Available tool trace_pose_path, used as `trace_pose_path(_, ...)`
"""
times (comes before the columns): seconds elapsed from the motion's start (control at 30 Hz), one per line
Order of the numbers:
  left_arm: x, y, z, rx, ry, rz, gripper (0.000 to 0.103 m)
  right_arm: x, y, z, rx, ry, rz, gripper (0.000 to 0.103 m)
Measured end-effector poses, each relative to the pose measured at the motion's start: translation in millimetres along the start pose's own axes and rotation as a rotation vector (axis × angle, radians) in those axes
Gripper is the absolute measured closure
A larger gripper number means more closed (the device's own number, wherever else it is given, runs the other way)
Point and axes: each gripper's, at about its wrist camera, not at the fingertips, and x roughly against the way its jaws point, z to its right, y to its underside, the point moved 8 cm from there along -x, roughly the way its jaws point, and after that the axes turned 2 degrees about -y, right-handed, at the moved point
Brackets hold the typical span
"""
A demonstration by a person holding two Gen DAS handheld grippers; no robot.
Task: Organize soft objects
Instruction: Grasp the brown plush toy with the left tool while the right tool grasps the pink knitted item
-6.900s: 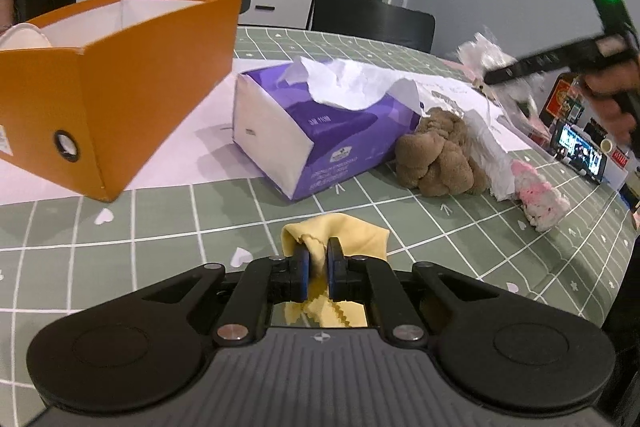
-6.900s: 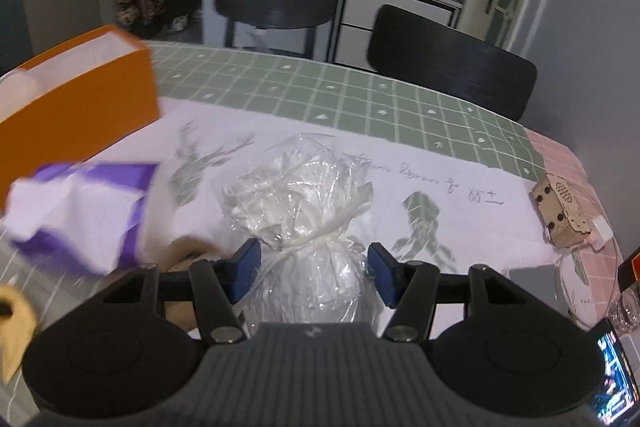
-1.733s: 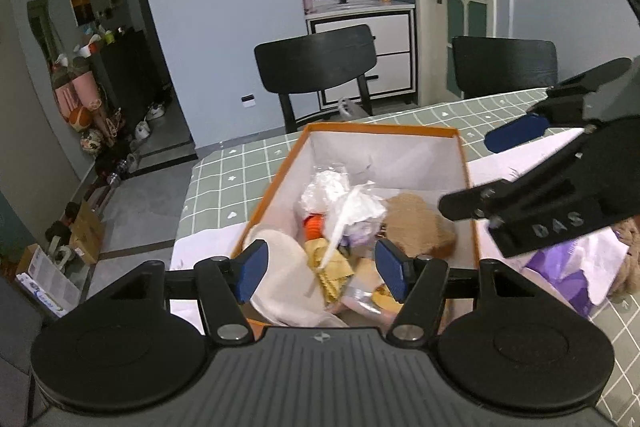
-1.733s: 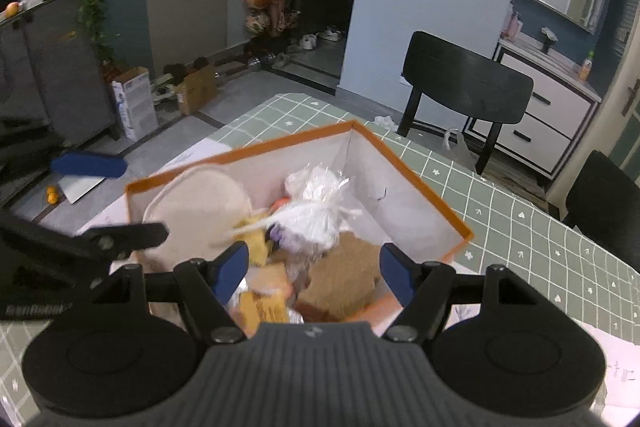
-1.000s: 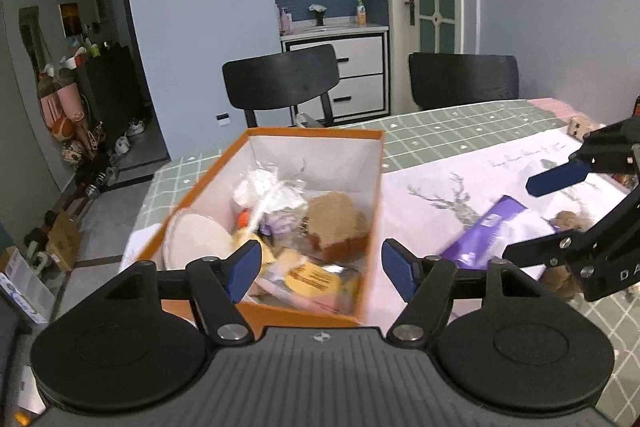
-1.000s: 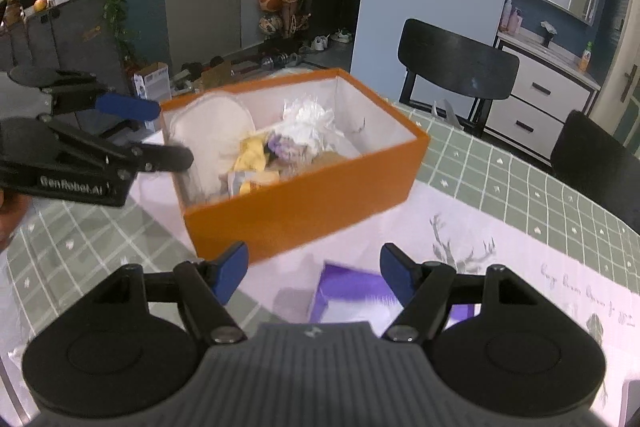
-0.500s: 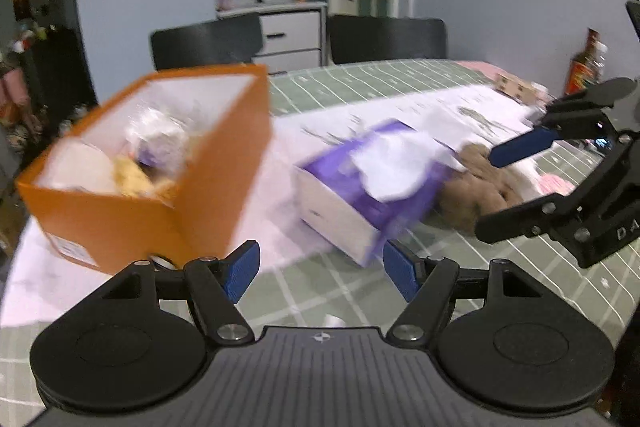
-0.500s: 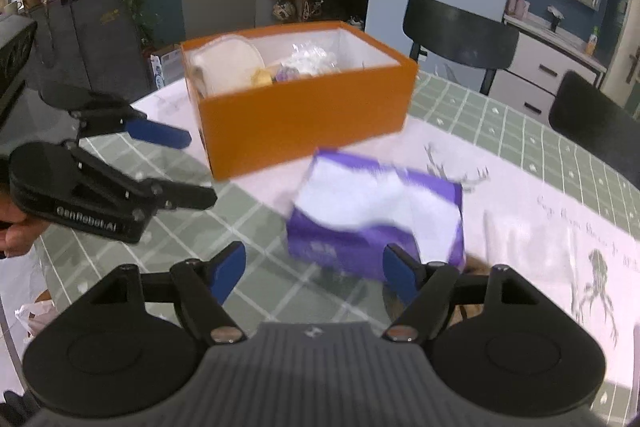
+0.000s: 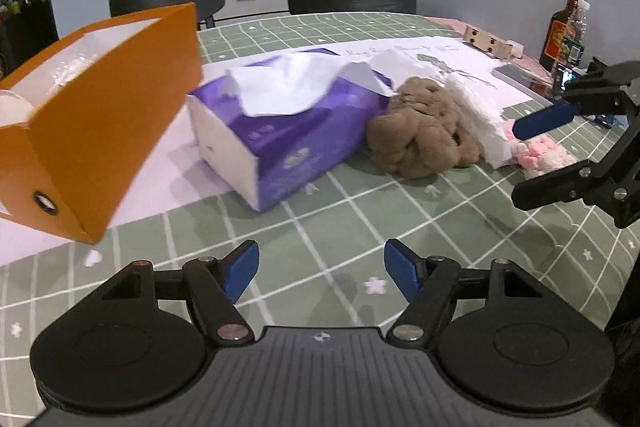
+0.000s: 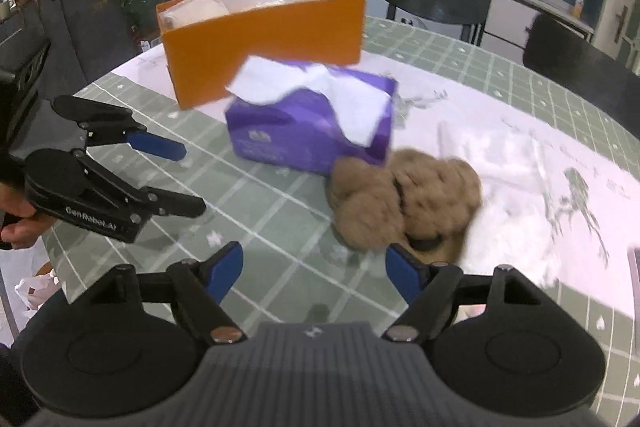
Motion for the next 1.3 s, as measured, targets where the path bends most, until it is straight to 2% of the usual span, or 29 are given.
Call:
trace_pose_path(0.17,-14.2,-4.3,21.5,0.001,0.025,-0.007,0.019,5.4,20.1,25.5,-0.040,0.017,-0.017,0.026)
trace_pose_path(0.37,-33.5,-15.4,49.7,-0.037,0.048,-0.011,0.019,13.5,28.7,42.7,-0.065,0.037,-0.012,0.025)
trace_pose_path(0.53,-42.2,-32.1,67.5,-0.054,0.051,0.023,0.019,19.0,31.4,55.0,-0.081,0.076,-0.004,0.025)
trace_pose_path(0.77,-51.4,-57.2,93.8,-0.138,0.059,0.080,0.019,36.2,31.3,83.3,-0.149,0.150,0.035,0.025)
trace_pose_path(1.0,-69.5,-62.6,107.4,-0.213,-0.023,0.107,0.018,39.6,36.8,101.4,-0.184,0.198,0.034,0.024)
trace_pose_path(1.1,-75.8,-61.1,114.1,-0.270,-0.062,0.110,0.018,39.3,40.0,104.9,-0.170,0.224,0.021,0.020)
trace_pose_path(1.17,-78.8,-59.8,116.5,-0.286,-0.075,0.108,0.026,37.1,42.6,104.8,-0.154,0.242,0.005,0.020)
trace_pose_path(1.23,-79.1,-58.9,115.9,-0.280,-0.081,0.104,0.041,34.1,45.6,104.3,-0.157,0.229,-0.009,0.020)
trace_pose_path(1.27,-78.1,-58.4,114.3,-0.274,-0.083,0.106,0.043,32.5,47.3,104.1,-0.161,0.220,-0.016,0.020)
trace_pose_path(1.3,-76.8,-58.3,112.9,-0.266,-0.083,0.110,0.050,30.4,48.8,103.0,-0.167,0.207,-0.025,0.020)
